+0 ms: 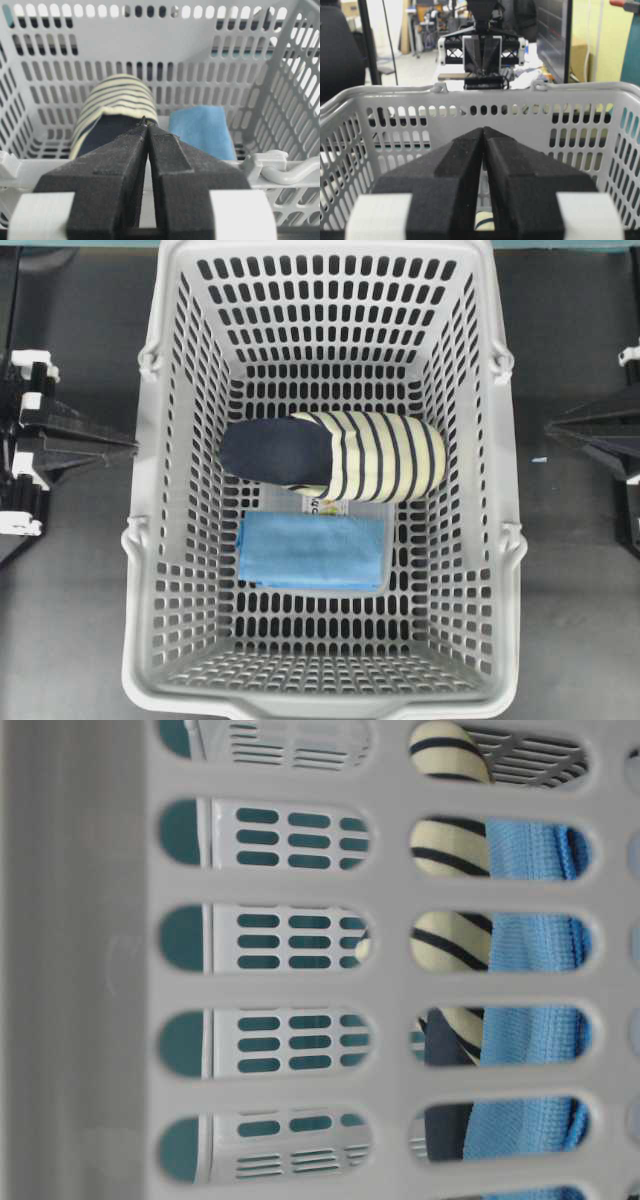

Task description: Pick up the blue cloth from the shopping basket with the left arm.

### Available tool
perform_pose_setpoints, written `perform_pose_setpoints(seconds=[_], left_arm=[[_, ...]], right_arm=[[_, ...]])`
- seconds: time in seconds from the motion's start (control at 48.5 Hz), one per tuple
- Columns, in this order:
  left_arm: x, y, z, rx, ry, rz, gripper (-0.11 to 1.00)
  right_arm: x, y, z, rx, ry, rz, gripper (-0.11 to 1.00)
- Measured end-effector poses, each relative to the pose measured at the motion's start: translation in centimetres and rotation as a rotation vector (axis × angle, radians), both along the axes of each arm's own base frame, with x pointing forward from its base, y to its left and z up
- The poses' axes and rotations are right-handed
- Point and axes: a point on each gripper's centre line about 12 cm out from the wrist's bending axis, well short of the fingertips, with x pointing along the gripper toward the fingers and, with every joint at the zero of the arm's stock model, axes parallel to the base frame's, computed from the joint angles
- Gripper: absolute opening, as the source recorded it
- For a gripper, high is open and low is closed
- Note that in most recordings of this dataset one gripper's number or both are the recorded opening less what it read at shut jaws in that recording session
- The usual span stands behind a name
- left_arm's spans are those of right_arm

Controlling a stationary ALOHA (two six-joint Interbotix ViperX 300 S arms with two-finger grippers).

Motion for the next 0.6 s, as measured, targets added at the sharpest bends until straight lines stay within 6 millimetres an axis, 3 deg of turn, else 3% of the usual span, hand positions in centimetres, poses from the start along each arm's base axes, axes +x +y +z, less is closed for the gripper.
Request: perform_pose_setpoints(seconds=[0.082,0.35,0.597], left_arm=[[0.0,-0.1,0.4,0.007,0.011,-0.005,0.0],[0.9,-0.1,4.7,0.015,0.147,-0.004,0.0],[3.8,-0.8,8.2,0.023,0.358,-0.026,0.0]], right_arm=[[0.0,0.0,0.0,0.003,0.003,0.002,0.01],[0.2,0.1,-0.5,0.041,0.109,0.004,0.01],[0.4,0.1,0.2,0.042,0.175,0.004,0.01]])
